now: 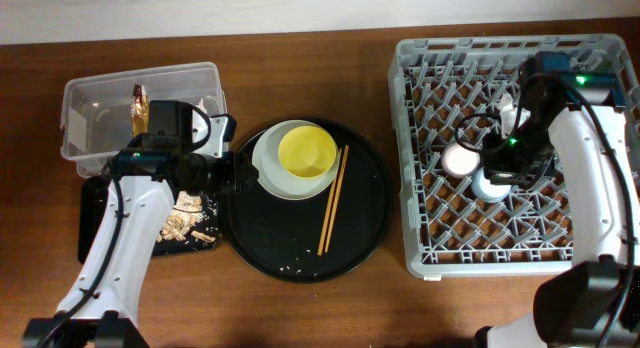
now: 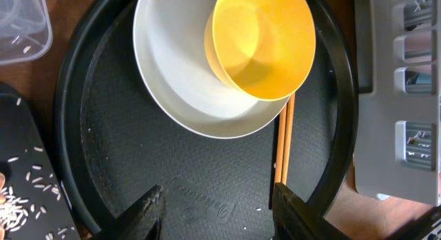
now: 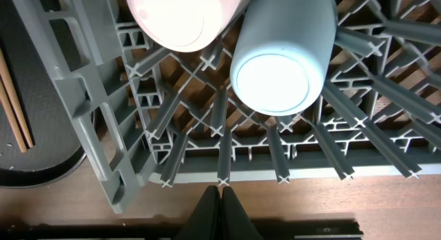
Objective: Sort waste into correct bins and load items into the dishwasher rack
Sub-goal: 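Place the pink cup upside down in the dish rack with right gripper, then grasp the yellow bowl with right gripper and lower it into the rack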
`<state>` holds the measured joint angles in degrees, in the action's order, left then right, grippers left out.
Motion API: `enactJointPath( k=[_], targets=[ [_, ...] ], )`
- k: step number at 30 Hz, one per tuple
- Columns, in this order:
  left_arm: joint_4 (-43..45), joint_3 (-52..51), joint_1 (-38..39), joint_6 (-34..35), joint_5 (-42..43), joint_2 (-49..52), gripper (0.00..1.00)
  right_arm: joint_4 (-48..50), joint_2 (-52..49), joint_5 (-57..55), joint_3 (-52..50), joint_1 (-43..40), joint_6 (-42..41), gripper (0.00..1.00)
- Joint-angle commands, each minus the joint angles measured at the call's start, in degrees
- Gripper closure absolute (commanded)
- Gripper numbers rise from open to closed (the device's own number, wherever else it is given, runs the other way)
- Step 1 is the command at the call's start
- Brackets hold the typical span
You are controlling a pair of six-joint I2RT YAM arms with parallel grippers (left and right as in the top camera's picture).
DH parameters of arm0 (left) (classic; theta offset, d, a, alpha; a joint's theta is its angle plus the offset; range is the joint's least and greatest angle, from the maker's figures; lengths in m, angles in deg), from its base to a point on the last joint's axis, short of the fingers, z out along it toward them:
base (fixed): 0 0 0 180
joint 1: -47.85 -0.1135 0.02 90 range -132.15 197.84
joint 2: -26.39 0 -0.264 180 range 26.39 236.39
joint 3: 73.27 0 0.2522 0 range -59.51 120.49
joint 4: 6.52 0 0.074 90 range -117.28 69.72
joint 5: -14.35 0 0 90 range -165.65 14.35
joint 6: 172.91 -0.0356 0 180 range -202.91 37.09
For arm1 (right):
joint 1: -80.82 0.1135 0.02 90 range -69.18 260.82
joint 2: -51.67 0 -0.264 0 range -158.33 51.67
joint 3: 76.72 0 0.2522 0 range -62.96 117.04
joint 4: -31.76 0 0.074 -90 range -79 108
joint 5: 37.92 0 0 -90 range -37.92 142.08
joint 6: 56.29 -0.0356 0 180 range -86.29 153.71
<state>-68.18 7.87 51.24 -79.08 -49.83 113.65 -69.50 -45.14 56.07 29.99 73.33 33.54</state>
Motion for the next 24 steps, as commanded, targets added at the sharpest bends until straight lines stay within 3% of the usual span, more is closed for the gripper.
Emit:
enactJointPath(
  k=[1,3,5,7,8,10,11,12,14,15,16,21,24],
  targets=[
    [-0.7,0.3,-0.1,-1.1,-1.3,-1.0,0.51,-0.1,5.0,0.6,0.6,-0.4,-0.3,0.96],
    [-0.8,0.3,-0.1,-1.1,-1.3,-1.0,0.51,0.1,7.0,4.5,0.6,-0.4,1.9,0.96],
    [-1.5,0.3,-0.1,-1.1,-1.8,-1.0,0.51,1.4,8.5,17.9,0.6,1.6,7.0,0.92],
    [-3.7,0.3,-0.1,-1.1,-6.5,-1.4,0.51,4.5,8.3,18.4,0.6,7.0,7.0,0.87],
    [-4.5,0.3,-0.1,-1.1,-9.3,-2.1,0.51,6.6,8.3,18.6,0.6,10.1,7.0,0.71],
    [-4.9,0.3,-0.2,-0.6,-14.5,-4.5,0.50,12.8,8.3,22.5,0.6,17.0,7.0,0.17],
    [-5.4,0.3,-1.0,0.4,-16.9,-6.3,0.49,16.8,8.2,24.3,0.6,20.4,6.8,0.01],
    [-6.2,0.3,-2.1,0.7,-17.2,-7.2,0.45,19.0,8.0,24.3,0.6,22.4,6.7,0.01],
    [-9.2,0.3,-7.6,3.0,-19.6,-7.7,0.43,24.5,4.8,18.2,0.6,27.5,-1.0,0.04],
    [-9.9,0.3,-10.0,3.0,-19.6,-7.7,0.43,25.6,2.1,14.1,0.6,29.5,-3.1,0.12],
    [-10.3,0.3,-12.5,3.0,-19.4,-7.7,0.36,26.8,-1.7,11.6,0.6,31.5,-3.8,0.25],
    [-10.3,0.3,-13.3,3.0,-19.4,-7.7,0.33,34.0,-18.2,7.5,0.6,34.6,-13.0,0.59],
    [-10.3,0.3,-13.3,3.0,-19.4,-7.7,0.33,38.4,-22.6,5.2,0.6,34.6,-16.9,0.66]
  ],
)
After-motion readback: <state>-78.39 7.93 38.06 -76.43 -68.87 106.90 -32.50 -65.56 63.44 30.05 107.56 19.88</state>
